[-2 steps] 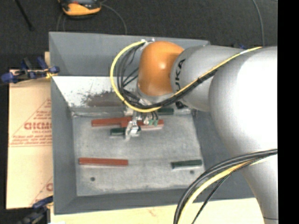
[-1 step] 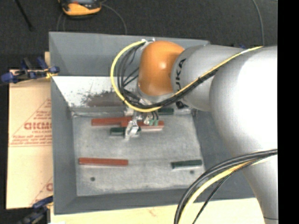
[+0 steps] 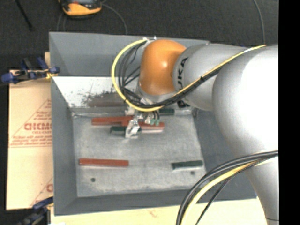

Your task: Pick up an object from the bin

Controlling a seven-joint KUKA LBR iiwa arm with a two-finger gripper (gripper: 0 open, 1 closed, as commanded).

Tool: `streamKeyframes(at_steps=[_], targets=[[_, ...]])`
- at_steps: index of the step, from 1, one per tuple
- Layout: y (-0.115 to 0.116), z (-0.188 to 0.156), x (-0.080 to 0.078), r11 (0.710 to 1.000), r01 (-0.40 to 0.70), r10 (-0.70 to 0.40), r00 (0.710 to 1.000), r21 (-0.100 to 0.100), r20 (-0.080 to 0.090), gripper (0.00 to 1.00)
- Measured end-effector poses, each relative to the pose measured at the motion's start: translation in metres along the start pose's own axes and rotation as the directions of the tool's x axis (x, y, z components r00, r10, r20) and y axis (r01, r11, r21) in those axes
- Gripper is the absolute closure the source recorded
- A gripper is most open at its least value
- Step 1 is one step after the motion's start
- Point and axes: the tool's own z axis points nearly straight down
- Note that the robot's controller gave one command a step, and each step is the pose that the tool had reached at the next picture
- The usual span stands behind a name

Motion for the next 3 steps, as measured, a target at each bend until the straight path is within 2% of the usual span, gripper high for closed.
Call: streamKeyframes(at_steps=[2, 3], targets=[[0.0, -0.031, 0.001, 1.0, -0.001, 0.001, 1.0, 0.0, -0.005, 1.0], [0.0, -0.043, -0.001, 1.0, -0.001, 0.001, 1.0, -0.001, 0.002, 1.0]])
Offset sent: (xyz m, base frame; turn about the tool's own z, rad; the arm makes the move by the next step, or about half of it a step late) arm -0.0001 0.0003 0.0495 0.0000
